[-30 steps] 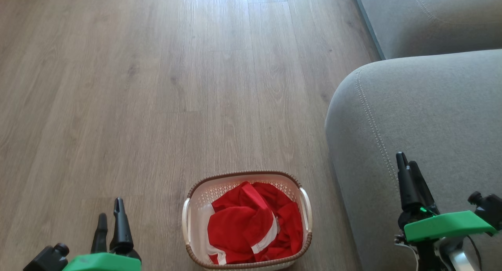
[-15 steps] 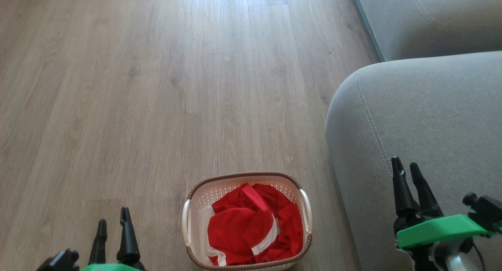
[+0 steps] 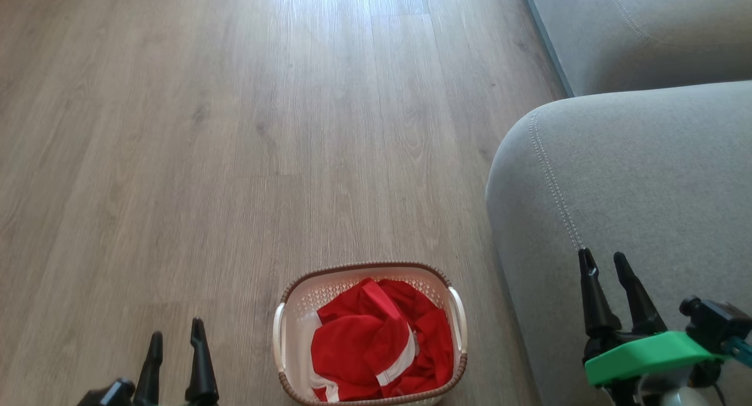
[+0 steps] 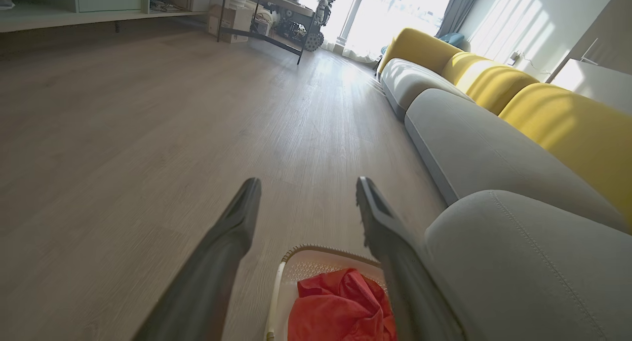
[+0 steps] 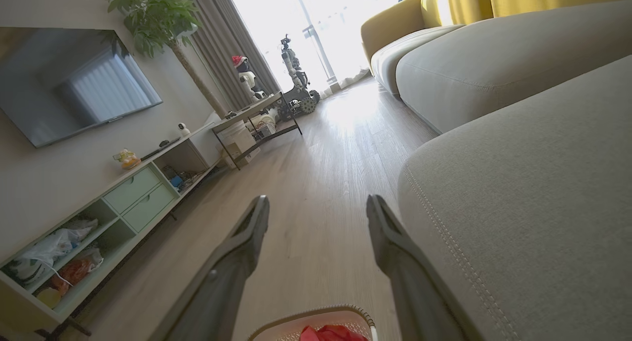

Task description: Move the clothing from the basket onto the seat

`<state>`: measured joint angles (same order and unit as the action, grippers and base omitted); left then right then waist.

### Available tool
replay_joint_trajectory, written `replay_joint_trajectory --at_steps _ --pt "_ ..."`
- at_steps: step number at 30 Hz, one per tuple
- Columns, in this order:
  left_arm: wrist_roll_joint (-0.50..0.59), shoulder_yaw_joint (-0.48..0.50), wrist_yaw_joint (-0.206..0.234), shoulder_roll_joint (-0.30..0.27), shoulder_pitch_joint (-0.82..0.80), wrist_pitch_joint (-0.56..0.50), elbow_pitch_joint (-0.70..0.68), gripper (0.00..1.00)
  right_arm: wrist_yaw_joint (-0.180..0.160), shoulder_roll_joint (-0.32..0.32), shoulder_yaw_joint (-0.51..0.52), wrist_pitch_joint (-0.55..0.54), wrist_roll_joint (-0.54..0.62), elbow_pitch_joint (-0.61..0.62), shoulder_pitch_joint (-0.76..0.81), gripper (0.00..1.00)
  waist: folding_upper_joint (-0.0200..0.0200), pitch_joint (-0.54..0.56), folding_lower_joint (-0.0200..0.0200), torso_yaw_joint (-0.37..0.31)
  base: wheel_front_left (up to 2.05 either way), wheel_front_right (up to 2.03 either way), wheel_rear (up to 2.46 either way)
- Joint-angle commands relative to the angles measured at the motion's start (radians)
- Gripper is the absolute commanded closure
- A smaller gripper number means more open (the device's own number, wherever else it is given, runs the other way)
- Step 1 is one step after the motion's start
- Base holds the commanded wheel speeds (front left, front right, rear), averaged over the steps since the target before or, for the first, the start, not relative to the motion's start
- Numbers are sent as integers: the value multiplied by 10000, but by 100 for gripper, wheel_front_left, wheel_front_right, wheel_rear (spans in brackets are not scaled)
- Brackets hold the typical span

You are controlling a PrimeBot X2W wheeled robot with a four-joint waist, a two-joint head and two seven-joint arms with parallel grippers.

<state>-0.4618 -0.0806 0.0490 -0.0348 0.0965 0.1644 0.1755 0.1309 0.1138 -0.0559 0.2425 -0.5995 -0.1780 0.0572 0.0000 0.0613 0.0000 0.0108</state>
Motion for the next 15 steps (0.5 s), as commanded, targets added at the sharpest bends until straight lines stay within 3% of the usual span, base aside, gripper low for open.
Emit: replay_joint_trajectory --at_steps 1,15 --pt "408 186 39 -134 -115 188 -275 0 -1 -34 -18 129 498 305 -218 0 0 18 0 3 0 0 0" --pt "1922 110 175 -146 185 569 -223 0 -2 -326 323 160 2441 -81 -46 0 0 142 0 36 0 0 0"
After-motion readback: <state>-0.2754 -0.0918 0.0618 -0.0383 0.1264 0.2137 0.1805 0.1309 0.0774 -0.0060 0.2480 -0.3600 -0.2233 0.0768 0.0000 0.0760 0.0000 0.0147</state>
